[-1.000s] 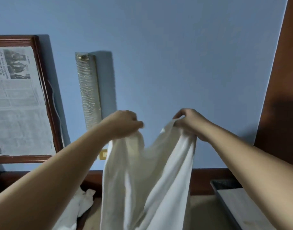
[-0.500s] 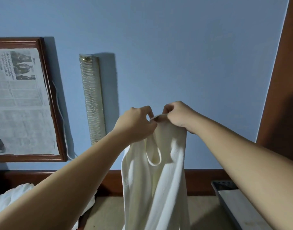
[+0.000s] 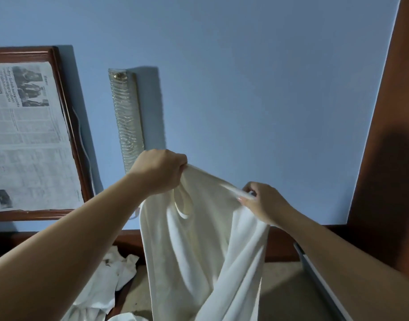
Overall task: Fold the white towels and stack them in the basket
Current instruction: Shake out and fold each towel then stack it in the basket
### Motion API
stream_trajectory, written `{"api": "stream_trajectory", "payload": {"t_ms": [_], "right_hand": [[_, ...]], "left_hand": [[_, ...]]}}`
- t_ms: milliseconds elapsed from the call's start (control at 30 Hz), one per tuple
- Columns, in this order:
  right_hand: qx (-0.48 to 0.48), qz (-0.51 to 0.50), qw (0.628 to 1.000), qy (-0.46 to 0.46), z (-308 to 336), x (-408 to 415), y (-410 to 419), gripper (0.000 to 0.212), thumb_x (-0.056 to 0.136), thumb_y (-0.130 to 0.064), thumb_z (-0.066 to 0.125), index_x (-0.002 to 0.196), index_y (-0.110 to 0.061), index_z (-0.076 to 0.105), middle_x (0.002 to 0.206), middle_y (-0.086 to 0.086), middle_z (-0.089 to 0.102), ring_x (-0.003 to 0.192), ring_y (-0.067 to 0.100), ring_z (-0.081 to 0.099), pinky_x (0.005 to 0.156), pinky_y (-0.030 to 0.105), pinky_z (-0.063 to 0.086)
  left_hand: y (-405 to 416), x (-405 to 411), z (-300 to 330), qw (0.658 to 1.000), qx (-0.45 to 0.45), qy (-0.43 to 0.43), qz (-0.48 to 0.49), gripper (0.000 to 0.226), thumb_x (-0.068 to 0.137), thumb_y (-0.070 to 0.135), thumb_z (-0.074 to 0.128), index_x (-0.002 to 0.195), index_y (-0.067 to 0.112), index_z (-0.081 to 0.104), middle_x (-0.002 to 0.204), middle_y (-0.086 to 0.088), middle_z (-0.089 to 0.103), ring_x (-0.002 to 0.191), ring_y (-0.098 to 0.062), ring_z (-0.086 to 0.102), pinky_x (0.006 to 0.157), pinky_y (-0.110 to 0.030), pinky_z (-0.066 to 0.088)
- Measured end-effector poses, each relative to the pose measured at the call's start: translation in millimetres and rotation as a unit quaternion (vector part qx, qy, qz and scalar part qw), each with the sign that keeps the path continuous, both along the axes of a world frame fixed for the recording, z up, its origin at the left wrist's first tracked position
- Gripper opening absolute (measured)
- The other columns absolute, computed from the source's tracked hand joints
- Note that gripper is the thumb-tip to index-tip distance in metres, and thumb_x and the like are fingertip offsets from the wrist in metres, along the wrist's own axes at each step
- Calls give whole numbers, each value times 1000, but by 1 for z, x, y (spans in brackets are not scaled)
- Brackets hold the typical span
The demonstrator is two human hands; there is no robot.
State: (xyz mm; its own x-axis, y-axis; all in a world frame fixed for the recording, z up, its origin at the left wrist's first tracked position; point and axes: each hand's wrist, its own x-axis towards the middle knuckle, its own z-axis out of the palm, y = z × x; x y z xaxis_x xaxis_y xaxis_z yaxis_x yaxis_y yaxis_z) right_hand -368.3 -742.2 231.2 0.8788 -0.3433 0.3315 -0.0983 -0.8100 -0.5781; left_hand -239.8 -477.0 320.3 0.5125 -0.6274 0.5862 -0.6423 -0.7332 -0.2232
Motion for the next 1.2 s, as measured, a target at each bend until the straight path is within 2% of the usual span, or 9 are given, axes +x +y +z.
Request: {"api": "stream_trajectory", "payload": {"t_ms": [167, 367, 500, 633, 733, 833, 1033, 1133, 1200], "right_hand": [[-8, -59, 998, 15, -13, -18, -32, 37, 86, -53, 76, 79, -25, 54, 74, -3, 60, 67, 16, 55, 63, 33, 41], [-179, -150, 966, 111, 43, -29, -80, 55, 86, -72, 63, 74, -19, 54, 80, -9, 56, 85, 23, 59, 67, 34, 39], [-163, -99, 978, 90, 81, -25, -68, 54, 75, -63, 82, 76, -15, 57, 78, 1, 62, 75, 21, 60, 61, 34, 36], [-79, 31, 992, 90, 96, -15, -8, 39, 75, -52, 89, 80, -20, 68, 79, -3, 66, 74, 14, 59, 62, 30, 40], [-72, 76, 990, 98, 95, -10, 18, 22, 84, -48, 83, 88, -28, 75, 88, -5, 69, 83, 13, 64, 66, 26, 43], [-89, 88, 989, 75, 98, -12, 24, 16, 90, -47, 78, 90, -31, 74, 86, -7, 64, 76, 9, 59, 64, 25, 40], [-76, 79, 994, 5, 98, -19, 16, 22, 93, -49, 75, 87, -29, 68, 66, -9, 47, 49, 5, 42, 52, 21, 32], [-64, 91, 994, -20, 97, -22, 13, 21, 94, -46, 74, 88, -26, 68, 64, -7, 40, 49, 7, 35, 55, 26, 31], [-48, 107, 993, -35, 96, -23, 12, 19, 98, -43, 70, 91, -25, 66, 64, -6, 41, 50, 8, 34, 55, 26, 31]], "left_hand": [[40, 26, -3, 998, -13, 11, 58, 22, 103, 40, 47, 98, 26, 63, 93, -2, 71, 86, -37, 67, 68, -35, 44], [90, 58, 2, 990, -76, 9, 122, 23, 102, 40, 51, 98, 28, 70, 85, -2, 70, 71, -29, 52, 66, -35, 44], [97, 62, 0, 985, -86, 81, 123, 17, 99, 34, 54, 98, 32, 70, 86, 3, 68, 75, -26, 57, 69, -33, 48], [44, 26, -7, 973, -51, 221, 33, 41, 82, 26, 67, 119, 43, 66, 73, 13, 55, 76, -14, 57, 73, -27, 44], [1, -13, -12, 954, -70, 278, -82, 37, 83, 53, 76, 118, 50, 63, 68, 8, 59, 67, 0, 57, 69, -25, 42], [-24, -37, -18, 938, -75, 309, -139, 50, 77, 75, 74, 119, 49, 66, 72, 13, 54, 70, 8, 55, 71, -23, 41], [-47, -48, -38, 908, -106, 370, -168, 43, 79, 72, 75, 115, 48, 71, 64, 15, 44, 56, 11, 52, 60, -20, 35], [-62, -58, -45, 893, -103, 398, -181, 47, 87, 66, 71, 131, 50, 63, 64, 2, 58, 79, 3, 63, 61, -18, 37], [-71, -66, -48, 873, -99, 434, -199, 45, 95, 60, 64, 138, 51, 57, 80, 13, 66, 84, 1, 63, 63, -16, 38]]}}
